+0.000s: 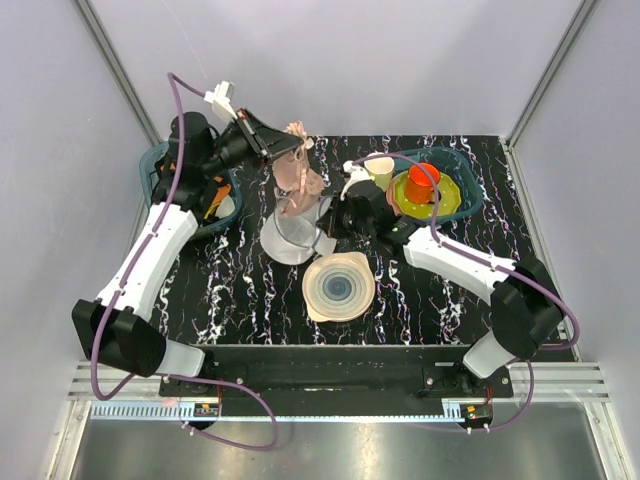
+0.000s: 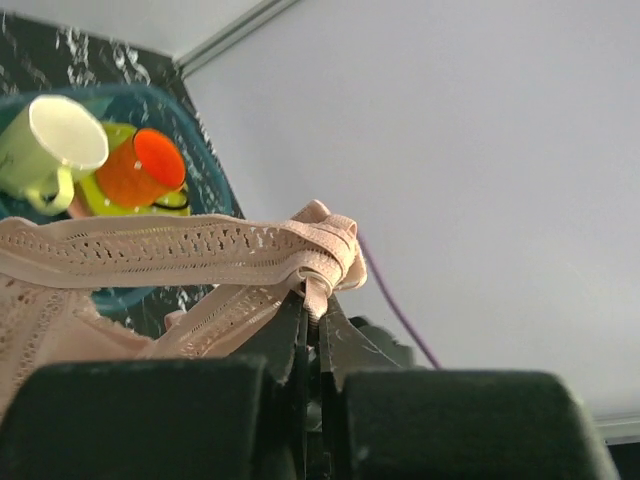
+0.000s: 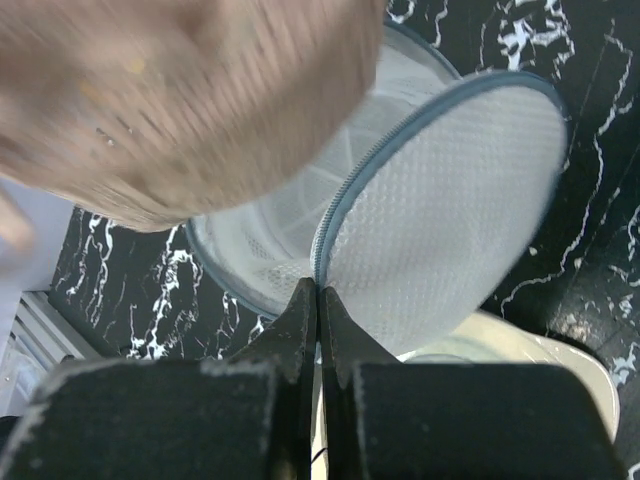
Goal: Unzip the laundry bag and remove the bra
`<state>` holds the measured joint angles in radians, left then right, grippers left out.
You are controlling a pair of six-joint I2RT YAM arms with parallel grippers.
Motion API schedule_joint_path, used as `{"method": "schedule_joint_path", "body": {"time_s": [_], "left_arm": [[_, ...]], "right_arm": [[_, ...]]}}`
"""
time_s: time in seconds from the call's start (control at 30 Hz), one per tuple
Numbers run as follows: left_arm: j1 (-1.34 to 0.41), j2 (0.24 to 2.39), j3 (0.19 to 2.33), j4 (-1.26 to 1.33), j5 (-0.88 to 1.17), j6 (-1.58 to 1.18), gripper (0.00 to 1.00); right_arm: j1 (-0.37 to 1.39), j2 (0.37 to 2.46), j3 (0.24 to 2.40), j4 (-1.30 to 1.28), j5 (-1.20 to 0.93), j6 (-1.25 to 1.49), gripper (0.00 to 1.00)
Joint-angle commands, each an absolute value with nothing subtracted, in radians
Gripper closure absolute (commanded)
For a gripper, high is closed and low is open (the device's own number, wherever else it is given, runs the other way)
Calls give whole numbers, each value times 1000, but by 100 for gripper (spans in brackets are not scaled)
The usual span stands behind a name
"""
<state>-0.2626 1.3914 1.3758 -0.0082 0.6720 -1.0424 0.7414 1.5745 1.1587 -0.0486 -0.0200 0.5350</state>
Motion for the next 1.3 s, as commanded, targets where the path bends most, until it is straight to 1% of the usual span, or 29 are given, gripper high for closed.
{"method": "schedule_joint_path", "body": {"time_s": [0.0, 0.23, 0.33, 0.4, 0.5, 0.67, 0.87, 1.03, 1.17, 1.27], "left_arm": [[-229, 1388, 1480, 25, 686, -1035, 100], [-155, 1373, 1545, 38, 670, -1062, 100], [-92, 1362, 1585, 3, 657, -1039, 100], [-34, 1359, 1630, -67, 644, -1003, 100], [41, 1368, 1695, -176, 588, -937, 100], [149, 1359, 1743, -316, 474, -838, 100], [225, 1356, 1744, -356, 362, -784, 100], [230, 1414, 1727, -359, 272, -738, 100], [258, 1509, 1687, -296, 305, -752, 100], [268, 1574, 1681, -284, 264, -739, 100]], "right_arm": [[738, 1510, 1115, -9, -29, 554, 100], [736, 1470, 1052, -17, -18, 552, 100], [736, 1459, 1039, -15, -17, 551, 100], [736, 1451, 1034, -15, -17, 546, 100], [736, 1450, 1031, -15, -15, 538, 100], [735, 1447, 1028, -15, -17, 532, 100], [735, 1462, 1034, -12, -29, 523, 100], [730, 1476, 1045, -9, -38, 522, 100], [726, 1482, 1043, -11, -38, 520, 100], [719, 1485, 1046, -14, -41, 518, 100]]}}
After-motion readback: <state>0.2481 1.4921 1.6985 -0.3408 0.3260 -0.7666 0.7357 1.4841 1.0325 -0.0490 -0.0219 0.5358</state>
